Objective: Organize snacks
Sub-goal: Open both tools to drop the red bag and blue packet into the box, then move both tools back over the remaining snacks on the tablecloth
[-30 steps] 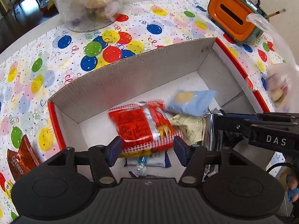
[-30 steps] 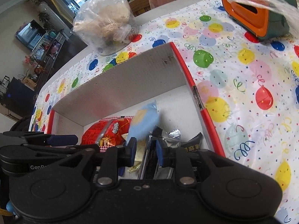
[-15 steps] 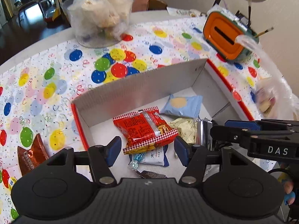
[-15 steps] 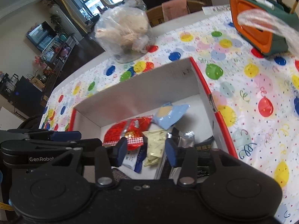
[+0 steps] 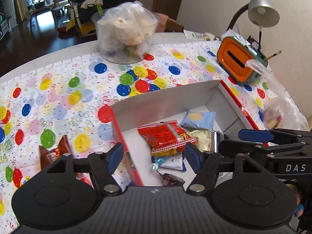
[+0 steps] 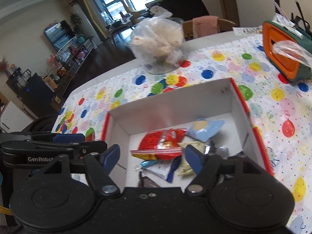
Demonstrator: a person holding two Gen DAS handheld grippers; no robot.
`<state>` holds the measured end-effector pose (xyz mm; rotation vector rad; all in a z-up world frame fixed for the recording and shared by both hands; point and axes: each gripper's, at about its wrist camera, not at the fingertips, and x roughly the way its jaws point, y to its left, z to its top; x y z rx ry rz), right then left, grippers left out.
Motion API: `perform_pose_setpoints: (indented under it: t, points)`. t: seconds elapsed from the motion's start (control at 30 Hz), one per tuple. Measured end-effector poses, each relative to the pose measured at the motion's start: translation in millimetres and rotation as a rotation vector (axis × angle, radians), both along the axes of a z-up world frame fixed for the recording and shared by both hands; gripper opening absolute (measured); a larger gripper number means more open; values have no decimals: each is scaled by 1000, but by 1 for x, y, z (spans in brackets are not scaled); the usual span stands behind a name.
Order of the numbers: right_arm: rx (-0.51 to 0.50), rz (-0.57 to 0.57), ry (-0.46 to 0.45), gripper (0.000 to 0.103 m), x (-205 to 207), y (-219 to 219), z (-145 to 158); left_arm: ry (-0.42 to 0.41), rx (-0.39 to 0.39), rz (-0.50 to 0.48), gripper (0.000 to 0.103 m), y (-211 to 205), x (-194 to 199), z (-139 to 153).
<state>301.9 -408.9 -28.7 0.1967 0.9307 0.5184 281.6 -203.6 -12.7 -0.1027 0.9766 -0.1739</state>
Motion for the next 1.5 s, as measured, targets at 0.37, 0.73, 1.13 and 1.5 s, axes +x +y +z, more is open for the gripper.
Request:
perform_pose_setpoints:
  t: [0.37,0.73,1.13,1.5]
  points:
    - [-29,67,-71,95,-28,56,15,-42,-36,63,74,58,-33,9]
    - [-56,118,-115,101,-61,120,18,-74,-72,124,81,127,-73,13]
    - [-113,155,-138,103,-98,184,10,-79,-72,224,82,217,-118,3]
    - [-221,155,-232,103,-122,233,-4,-35,-3,195,82,258,-148,-23]
